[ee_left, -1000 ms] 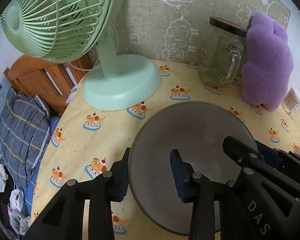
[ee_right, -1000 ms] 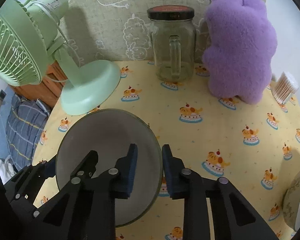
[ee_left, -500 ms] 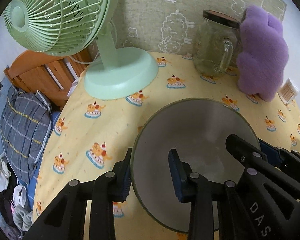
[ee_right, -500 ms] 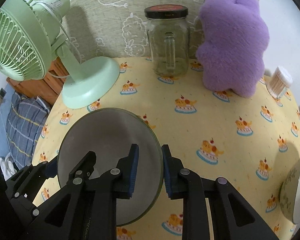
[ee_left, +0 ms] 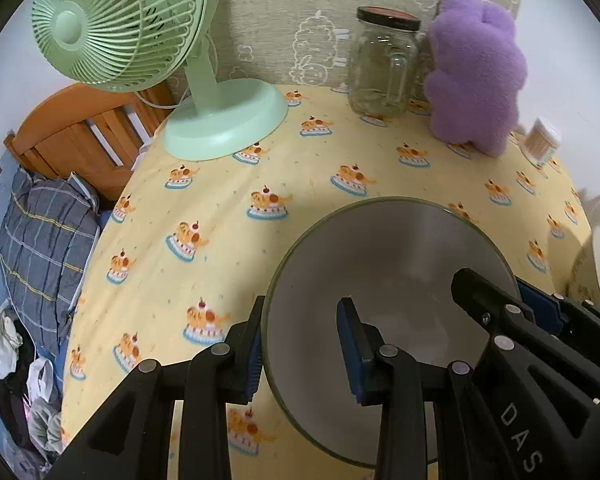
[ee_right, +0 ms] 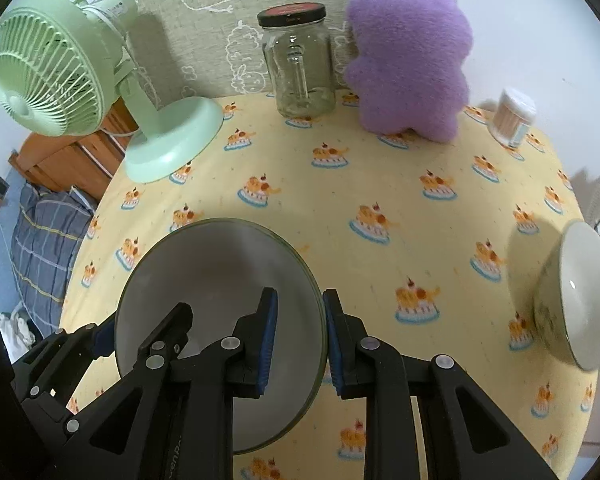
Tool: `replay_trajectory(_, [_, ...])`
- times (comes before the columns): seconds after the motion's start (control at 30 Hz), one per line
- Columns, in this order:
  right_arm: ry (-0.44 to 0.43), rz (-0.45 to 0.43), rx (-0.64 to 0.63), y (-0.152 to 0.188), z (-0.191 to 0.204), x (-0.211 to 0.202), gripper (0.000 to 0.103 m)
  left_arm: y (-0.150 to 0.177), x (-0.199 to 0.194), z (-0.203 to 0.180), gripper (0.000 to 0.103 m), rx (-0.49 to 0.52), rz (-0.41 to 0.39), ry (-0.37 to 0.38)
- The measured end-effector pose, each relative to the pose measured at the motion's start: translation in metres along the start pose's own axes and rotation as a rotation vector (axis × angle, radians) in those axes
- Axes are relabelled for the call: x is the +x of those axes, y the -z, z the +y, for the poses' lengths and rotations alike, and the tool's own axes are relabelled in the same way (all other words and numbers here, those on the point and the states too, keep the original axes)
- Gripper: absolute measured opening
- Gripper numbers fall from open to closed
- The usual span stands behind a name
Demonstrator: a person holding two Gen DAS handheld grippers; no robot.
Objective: Organize plates and bowls
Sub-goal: 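Lift the grey bowl with both grippers and carry it toward the plate stack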
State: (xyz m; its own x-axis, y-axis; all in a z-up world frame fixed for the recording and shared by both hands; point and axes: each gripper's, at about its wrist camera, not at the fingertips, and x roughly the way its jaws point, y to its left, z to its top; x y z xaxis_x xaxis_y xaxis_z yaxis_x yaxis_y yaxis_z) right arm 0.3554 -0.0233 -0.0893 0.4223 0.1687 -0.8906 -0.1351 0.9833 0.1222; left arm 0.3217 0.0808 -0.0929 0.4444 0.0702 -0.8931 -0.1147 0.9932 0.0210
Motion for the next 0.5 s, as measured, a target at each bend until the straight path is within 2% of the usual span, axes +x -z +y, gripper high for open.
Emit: replay_trajectory(0.5, [0.041, -0.074, 0.050, 0.048, 0.016, -0.088, 0.027, 0.039, -0.083, 0.006, 0.033, 0.067, -0.071, 0.042])
